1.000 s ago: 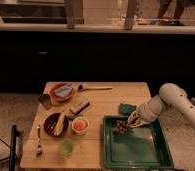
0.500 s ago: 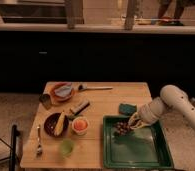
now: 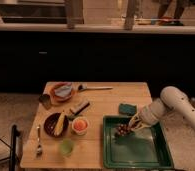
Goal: Place grapes in tray
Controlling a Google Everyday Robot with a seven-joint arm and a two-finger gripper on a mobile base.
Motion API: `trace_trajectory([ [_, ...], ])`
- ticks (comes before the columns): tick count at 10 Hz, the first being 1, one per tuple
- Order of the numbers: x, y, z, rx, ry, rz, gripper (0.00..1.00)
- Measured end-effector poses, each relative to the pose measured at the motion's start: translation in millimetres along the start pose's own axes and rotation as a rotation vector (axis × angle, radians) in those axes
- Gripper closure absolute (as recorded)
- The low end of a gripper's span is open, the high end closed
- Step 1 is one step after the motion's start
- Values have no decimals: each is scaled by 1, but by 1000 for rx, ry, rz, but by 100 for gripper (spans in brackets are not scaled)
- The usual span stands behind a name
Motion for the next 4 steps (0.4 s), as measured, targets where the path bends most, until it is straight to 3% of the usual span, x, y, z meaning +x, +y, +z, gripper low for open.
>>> trace_trajectory([
  [3,1,4,2,-4,-4,3,56],
  [4,2,6,1,-5,-5,5,49],
])
